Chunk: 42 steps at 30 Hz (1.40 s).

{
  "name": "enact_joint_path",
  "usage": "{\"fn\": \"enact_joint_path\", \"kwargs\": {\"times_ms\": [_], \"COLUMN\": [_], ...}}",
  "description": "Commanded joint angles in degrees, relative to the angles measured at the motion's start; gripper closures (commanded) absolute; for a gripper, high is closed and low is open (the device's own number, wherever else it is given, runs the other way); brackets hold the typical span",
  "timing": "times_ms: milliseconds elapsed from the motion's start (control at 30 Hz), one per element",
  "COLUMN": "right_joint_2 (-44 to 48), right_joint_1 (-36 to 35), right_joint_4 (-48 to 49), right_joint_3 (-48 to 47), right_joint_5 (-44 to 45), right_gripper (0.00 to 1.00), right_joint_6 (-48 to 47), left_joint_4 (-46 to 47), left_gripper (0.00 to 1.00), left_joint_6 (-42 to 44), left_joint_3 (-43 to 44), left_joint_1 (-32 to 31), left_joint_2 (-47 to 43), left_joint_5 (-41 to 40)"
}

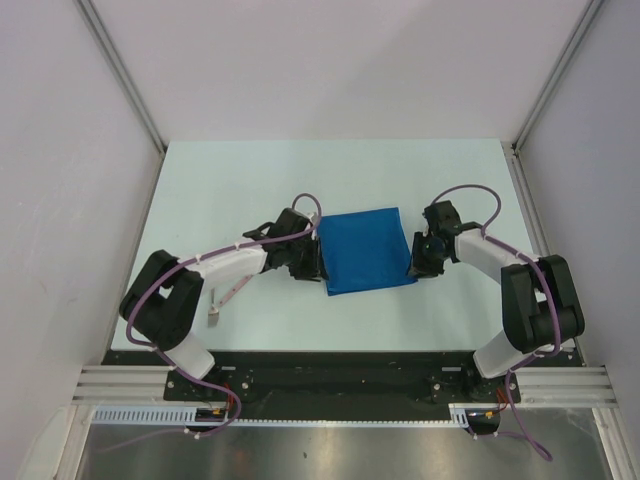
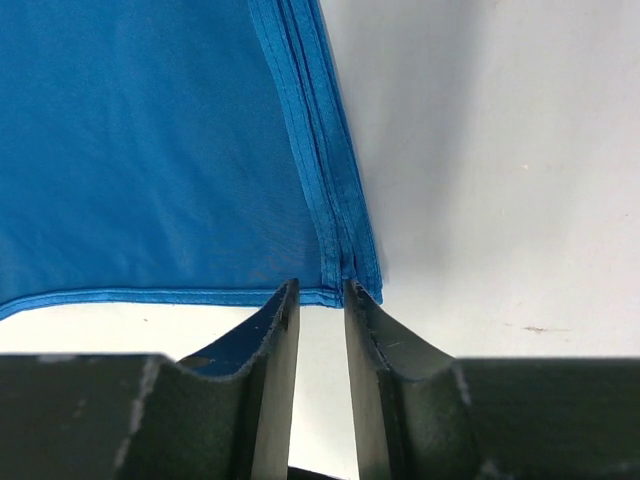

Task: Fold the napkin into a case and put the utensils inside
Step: Pick up the top corner of the square-folded napkin from the center of the board.

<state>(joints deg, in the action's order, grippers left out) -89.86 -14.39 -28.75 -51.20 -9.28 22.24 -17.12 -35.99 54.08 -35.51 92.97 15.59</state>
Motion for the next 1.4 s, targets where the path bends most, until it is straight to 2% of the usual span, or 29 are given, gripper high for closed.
{"fn": "enact_joint_path", "kwargs": {"times_ms": [0,267,367,567,700,900,1267,1333,1367], "right_joint_2": [0.31,-0.84,-1.45,0.74,1.97,2.15,2.41,2.50,2.68], "right_joint_1": [-0.55,-0.64,-0.72,-1.34,-1.52,-1.60,-1.60,-1.52,-1.52], "right_joint_4": [1.07,2.47,2.65,0.46,-1.83,-2.80,-3.94,-3.94,-4.12], "right_joint_3": [0.93,1.54,1.37,-0.74,-2.59,-3.47,-4.96,-4.88,-4.79], "right_joint_5": [-0.04,-0.04,-0.30,1.19,1.72,1.81,1.81,1.81,1.81], "right_gripper": [0.73,0.75,0.79,0.95,0.98,0.98,1.00,0.97,0.90], "right_joint_6": [-0.18,0.08,0.09,0.35,0.17,-0.09,-0.79,-0.79,-0.79], "left_joint_4": [1.83,1.22,1.30,1.57,1.57,2.89,1.22,1.39,1.65], "left_gripper": [0.68,0.68,0.68,0.68,0.69,0.70,0.71,0.71,0.71], "left_joint_6": [-0.40,0.04,0.04,0.04,0.30,-0.48,-1.19,-1.10,-1.28], "left_joint_3": [-0.38,-0.12,0.23,1.02,1.55,1.55,4.01,4.45,4.71], "left_joint_1": [-0.18,-0.26,-0.18,-0.18,-0.18,-0.26,-0.35,-0.27,-0.26], "left_joint_2": [-0.24,-0.60,-0.07,0.55,1.16,2.57,-1.48,0.01,0.45], "left_joint_5": [0.67,0.14,0.40,0.31,0.23,1.89,0.58,1.01,1.45]}}
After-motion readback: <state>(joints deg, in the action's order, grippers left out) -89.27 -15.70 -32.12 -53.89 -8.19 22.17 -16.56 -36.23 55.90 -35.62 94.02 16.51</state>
